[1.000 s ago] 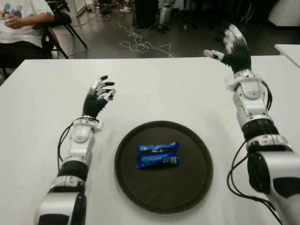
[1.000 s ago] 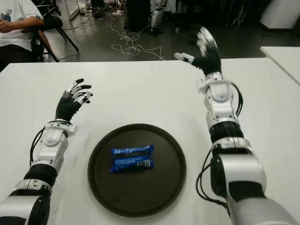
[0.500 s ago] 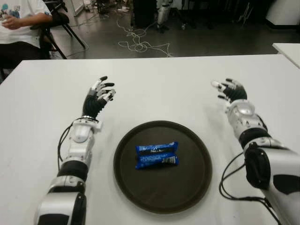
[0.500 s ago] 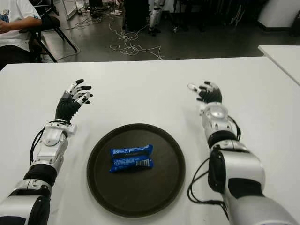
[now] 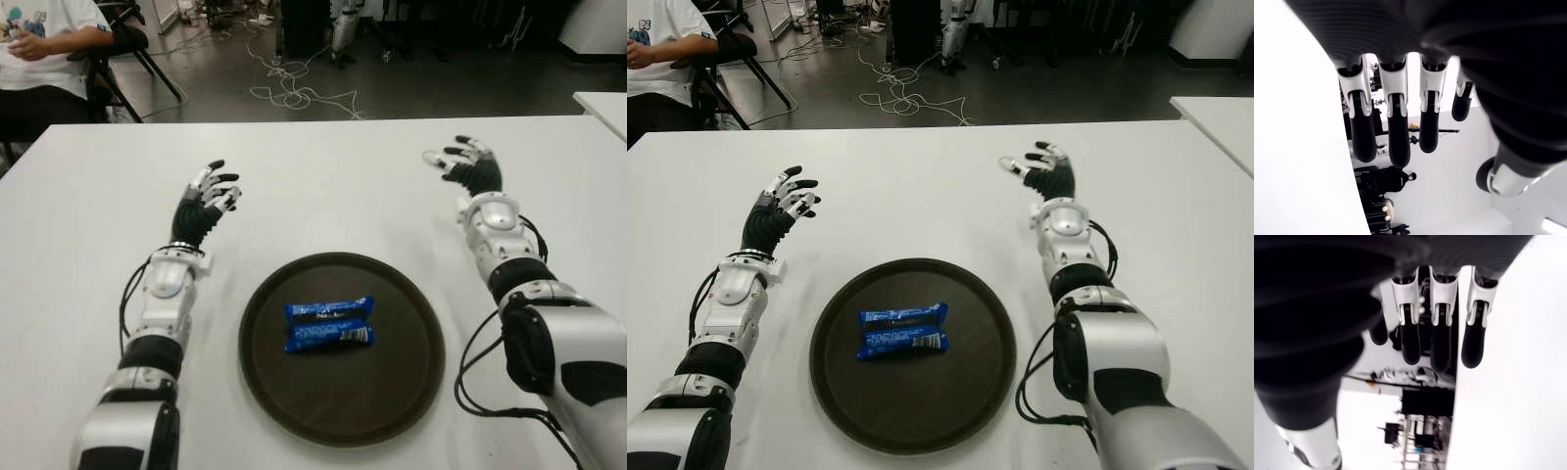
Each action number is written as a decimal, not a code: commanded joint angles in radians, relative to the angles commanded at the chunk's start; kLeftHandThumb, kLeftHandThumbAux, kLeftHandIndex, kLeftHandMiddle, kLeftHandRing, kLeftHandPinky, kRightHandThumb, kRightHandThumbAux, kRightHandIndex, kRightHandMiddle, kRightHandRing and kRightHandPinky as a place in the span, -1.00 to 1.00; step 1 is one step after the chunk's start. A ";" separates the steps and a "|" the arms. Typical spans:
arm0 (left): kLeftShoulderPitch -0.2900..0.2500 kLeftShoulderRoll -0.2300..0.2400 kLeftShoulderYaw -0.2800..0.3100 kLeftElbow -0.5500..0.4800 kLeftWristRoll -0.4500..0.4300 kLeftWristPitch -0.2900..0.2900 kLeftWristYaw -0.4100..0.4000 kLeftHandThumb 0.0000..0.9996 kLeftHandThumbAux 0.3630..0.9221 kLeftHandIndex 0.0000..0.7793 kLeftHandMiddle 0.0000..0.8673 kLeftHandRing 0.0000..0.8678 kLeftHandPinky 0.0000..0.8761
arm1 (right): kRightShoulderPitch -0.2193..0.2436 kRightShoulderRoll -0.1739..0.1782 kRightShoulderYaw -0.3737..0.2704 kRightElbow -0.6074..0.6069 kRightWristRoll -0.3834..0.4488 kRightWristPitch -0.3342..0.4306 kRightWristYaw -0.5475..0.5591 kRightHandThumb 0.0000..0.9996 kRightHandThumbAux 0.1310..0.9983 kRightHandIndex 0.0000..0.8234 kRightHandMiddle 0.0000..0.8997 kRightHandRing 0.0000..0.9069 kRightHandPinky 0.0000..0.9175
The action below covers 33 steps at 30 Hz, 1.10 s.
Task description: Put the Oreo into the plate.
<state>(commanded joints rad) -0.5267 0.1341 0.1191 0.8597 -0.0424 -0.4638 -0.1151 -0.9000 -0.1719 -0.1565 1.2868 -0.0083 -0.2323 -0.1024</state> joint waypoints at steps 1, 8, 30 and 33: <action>0.000 0.000 0.000 0.000 0.001 0.000 0.001 -0.45 -0.09 -0.63 -0.37 -0.25 -0.06 | 0.001 -0.001 0.003 0.000 -0.003 -0.003 0.001 -1.00 0.56 -0.45 -0.33 -0.26 -0.15; 0.001 0.000 -0.001 0.002 0.006 -0.004 0.009 -0.49 -0.10 -0.63 -0.37 -0.25 -0.07 | 0.005 0.000 0.000 0.000 -0.002 -0.018 0.011 -1.00 0.61 -0.44 -0.30 -0.22 -0.13; -0.015 -0.006 -0.001 0.027 0.005 -0.004 0.014 -0.48 -0.12 -0.64 -0.37 -0.24 -0.05 | 0.065 0.024 -0.004 -0.238 0.024 -0.048 0.053 -1.00 0.70 -0.48 -0.32 -0.25 -0.14; -0.015 -0.009 0.001 0.028 0.002 -0.004 0.015 -0.47 -0.11 -0.64 -0.38 -0.24 -0.06 | 0.140 0.057 0.003 -0.387 0.048 -0.019 0.068 -0.97 0.71 -0.48 -0.32 -0.25 -0.14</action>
<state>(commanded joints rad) -0.5419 0.1252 0.1204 0.8872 -0.0405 -0.4677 -0.1006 -0.7601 -0.1151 -0.1536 0.8994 0.0398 -0.2511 -0.0345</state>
